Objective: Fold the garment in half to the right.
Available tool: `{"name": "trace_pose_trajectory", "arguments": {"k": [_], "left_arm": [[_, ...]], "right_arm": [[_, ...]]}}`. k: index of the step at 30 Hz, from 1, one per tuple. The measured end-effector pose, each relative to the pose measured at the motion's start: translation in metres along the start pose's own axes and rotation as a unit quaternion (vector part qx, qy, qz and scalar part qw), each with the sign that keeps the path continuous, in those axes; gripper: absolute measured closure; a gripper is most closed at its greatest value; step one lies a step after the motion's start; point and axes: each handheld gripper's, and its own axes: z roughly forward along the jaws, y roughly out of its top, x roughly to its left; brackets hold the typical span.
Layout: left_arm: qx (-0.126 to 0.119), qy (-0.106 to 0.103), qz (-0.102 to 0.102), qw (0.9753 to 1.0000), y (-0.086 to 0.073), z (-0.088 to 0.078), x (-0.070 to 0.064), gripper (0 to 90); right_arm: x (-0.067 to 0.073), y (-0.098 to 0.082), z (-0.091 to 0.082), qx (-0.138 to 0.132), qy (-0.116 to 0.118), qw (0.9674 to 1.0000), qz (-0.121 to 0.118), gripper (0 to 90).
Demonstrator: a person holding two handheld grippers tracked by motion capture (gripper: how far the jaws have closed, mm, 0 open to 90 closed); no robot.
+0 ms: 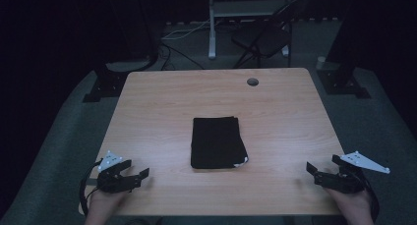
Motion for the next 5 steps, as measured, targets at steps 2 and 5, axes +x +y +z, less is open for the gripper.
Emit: {"name": "trace_pose_trajectory", "arguments": {"k": [2,5], "left_arm": [[0.005,0.000,-0.001,1.0000,0.0003,0.0007,0.0000,19.3],[0.010,0.000,0.002,0.9999,0.0012,0.0021,0.0000,19.3]], "right_arm": [[0.0003,-0.0001,-0.0001,-0.001,0.001,1.0000,-0.001,0.3],[0.0004,-0.0004,0.0004,0.001,0.004,1.0000,-0.003,0.3]]}}
